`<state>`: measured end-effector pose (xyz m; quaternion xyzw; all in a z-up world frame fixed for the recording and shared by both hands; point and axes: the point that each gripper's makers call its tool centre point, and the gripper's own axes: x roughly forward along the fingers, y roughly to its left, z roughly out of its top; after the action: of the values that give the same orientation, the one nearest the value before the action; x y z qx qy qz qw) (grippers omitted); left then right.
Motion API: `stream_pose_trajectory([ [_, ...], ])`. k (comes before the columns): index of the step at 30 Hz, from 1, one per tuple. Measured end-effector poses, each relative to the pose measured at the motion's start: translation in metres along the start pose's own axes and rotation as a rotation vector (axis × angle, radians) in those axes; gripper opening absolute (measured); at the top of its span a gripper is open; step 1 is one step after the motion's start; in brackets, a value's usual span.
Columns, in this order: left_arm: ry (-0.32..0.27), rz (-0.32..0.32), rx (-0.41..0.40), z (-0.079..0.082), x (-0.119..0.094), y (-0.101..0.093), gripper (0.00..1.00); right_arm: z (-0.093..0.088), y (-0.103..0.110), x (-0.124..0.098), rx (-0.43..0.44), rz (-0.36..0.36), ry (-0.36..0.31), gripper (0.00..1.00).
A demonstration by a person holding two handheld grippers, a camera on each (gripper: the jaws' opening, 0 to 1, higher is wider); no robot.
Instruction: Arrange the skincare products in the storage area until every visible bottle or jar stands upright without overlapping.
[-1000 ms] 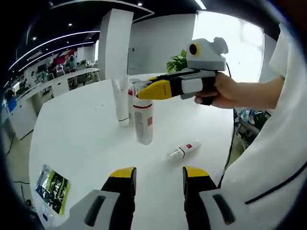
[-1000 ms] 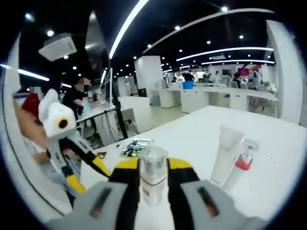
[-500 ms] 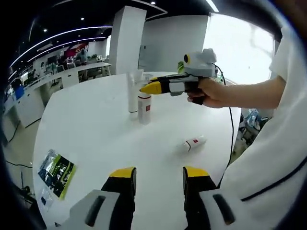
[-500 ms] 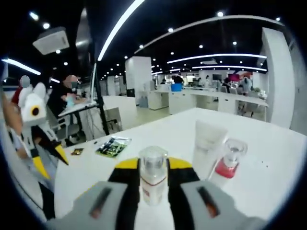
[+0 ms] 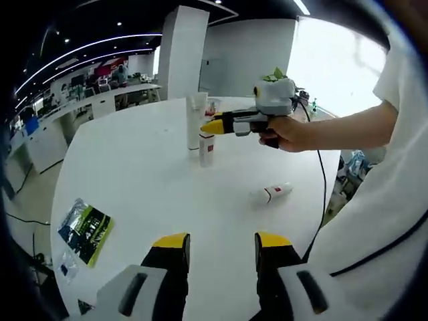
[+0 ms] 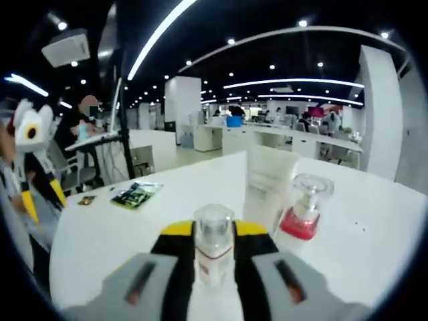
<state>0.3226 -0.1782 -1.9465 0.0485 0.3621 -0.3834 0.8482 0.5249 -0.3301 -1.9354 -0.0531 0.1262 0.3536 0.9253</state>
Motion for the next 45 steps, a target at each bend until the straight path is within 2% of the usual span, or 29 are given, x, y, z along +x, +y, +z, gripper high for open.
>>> stream_pose_trajectory([
  [3, 0.007, 0.007, -0.005, -0.004, -0.003, 0.001, 0.39, -0.003, -0.003, 0.002, -0.022, -0.009, -0.001, 0.19],
  [9, 0.012, 0.026, -0.009, -0.01, -0.009, 0.007, 0.39, -0.014, -0.012, 0.005, -0.007, -0.035, 0.018, 0.19],
  [10, 0.01, 0.028, -0.013, -0.01, -0.009, 0.007, 0.39, -0.011, -0.013, 0.006, 0.0, -0.036, -0.004, 0.19],
  [22, 0.013, 0.041, -0.026, -0.014, -0.011, 0.011, 0.39, -0.009, -0.015, 0.009, 0.026, -0.049, -0.042, 0.2],
  [25, 0.015, 0.036, -0.028, -0.015, -0.009, 0.011, 0.39, -0.013, -0.016, 0.009, 0.02, -0.05, -0.012, 0.21],
  [27, 0.014, 0.033, -0.028, -0.014, -0.008, 0.011, 0.39, -0.023, -0.015, 0.009, 0.01, -0.042, 0.041, 0.23],
  [29, 0.012, 0.033, -0.026, -0.012, -0.005, 0.011, 0.39, -0.023, -0.015, 0.009, 0.008, -0.045, 0.03, 0.24],
  [36, 0.013, 0.03, -0.028, -0.012, -0.002, 0.013, 0.39, -0.042, -0.016, 0.009, 0.038, -0.045, 0.098, 0.25],
  [41, 0.018, 0.033, -0.039, -0.014, -0.001, 0.013, 0.39, -0.063, -0.015, 0.007, 0.119, -0.061, 0.173, 0.25],
  [45, 0.022, 0.032, -0.039, -0.015, -0.001, 0.012, 0.39, -0.083, -0.012, 0.007, 0.218, -0.081, 0.245, 0.25],
])
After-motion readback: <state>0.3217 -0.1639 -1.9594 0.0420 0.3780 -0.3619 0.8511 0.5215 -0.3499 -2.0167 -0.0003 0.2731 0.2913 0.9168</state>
